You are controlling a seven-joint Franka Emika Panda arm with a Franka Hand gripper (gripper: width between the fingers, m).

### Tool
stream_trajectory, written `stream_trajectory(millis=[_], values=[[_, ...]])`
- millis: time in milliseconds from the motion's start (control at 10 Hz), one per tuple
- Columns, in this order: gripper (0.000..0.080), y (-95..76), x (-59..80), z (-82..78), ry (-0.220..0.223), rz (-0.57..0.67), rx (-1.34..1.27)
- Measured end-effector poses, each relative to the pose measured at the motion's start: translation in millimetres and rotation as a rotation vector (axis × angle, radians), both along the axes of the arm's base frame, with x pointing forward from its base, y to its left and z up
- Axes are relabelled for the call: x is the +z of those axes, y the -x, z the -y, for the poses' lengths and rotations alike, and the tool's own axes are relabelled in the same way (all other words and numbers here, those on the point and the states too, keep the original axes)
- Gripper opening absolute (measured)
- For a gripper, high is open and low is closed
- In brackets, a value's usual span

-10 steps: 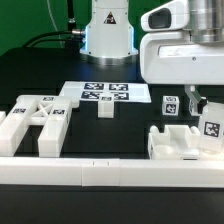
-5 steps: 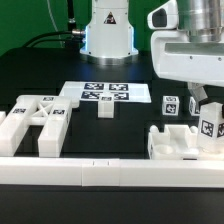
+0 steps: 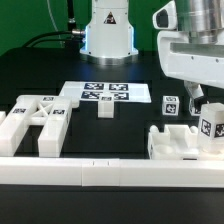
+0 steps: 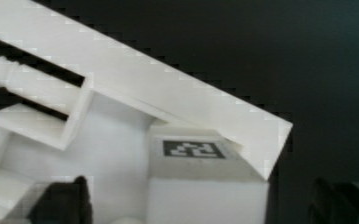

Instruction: Assemble chair

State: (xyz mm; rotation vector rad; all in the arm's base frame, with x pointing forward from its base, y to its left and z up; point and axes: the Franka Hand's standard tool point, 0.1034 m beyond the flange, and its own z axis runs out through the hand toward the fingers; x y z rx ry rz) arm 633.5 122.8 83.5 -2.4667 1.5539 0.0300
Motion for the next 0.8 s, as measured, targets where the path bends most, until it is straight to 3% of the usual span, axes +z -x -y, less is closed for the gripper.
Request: stream_trajectory(millis=[400,600,700,800], values=[[0.0648,0.4,-1.3,0.7,0.037,0.068,0.343],[0.0648,0.3,0.4,2.7,0.117,0.083,0.633],[0.0648,-3.4,4.8,-0.8,0.174,0.092,0.793],[0.0648,-3.2,5.6,-5.8,0.203,0.098,0.914]])
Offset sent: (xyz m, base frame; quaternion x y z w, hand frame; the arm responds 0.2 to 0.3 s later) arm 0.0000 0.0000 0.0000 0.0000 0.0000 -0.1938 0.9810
